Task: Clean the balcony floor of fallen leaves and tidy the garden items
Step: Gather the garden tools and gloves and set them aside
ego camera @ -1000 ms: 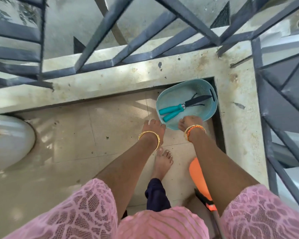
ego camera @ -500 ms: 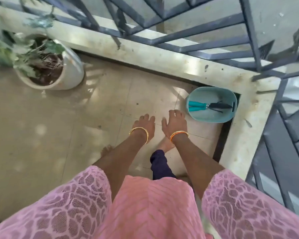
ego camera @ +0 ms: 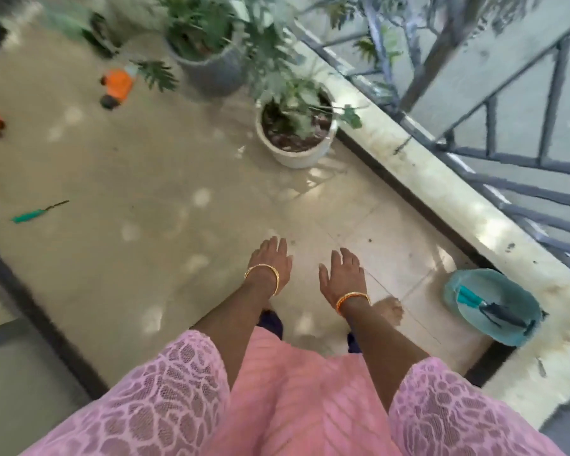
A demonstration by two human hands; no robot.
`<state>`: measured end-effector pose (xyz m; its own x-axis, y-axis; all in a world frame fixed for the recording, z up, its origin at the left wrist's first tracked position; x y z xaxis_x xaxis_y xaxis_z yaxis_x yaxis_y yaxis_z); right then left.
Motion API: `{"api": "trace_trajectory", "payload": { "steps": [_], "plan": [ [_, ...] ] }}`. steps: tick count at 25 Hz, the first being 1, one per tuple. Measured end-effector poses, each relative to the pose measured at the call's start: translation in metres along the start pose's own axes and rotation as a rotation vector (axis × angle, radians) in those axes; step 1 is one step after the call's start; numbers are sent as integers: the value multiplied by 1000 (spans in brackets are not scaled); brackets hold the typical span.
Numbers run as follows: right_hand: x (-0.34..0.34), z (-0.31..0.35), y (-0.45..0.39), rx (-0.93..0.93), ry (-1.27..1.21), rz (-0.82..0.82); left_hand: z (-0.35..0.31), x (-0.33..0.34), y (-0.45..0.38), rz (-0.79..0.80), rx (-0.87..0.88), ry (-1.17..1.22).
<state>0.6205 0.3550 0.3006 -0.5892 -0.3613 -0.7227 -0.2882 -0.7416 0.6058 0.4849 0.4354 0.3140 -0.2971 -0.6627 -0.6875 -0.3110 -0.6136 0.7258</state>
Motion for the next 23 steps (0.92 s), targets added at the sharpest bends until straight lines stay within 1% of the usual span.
{"api": "trace_trajectory", "payload": {
  "steps": [2,6,9,12,16,20,23],
  "plan": [
    [2,66,-4,-72,44,-22,56,-19,15,-36,-53,23],
    [18,196,-14,-230,120,-24,164,-40,41,-78,-217,192],
    [31,277,-23,-290,167,-22,231,-46,53,-109,-290,237],
    [34,341,-27,-313,150,-40,281,-46,64,-104,-348,295],
    [45,424,-39,-449,216,-29,341,-52,71,-122,-435,408],
    [72,496,-60,-519,276,54,404,-48,67,-78,-513,507],
    [94,554,-78,-606,373,135,459,-50,61,-58,-584,577]
  ]
}}
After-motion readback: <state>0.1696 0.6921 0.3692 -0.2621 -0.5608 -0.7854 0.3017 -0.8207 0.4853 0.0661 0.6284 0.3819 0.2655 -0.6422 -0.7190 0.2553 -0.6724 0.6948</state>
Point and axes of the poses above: each hand's wrist, its own y-axis away from the middle knuckle, its own x-axis out of the palm, z = x × y, the point moved 7 cm from there along -y, towards the middle knuckle, and after that the axes turned 4 degrees about -y, right-handed, at the moved point
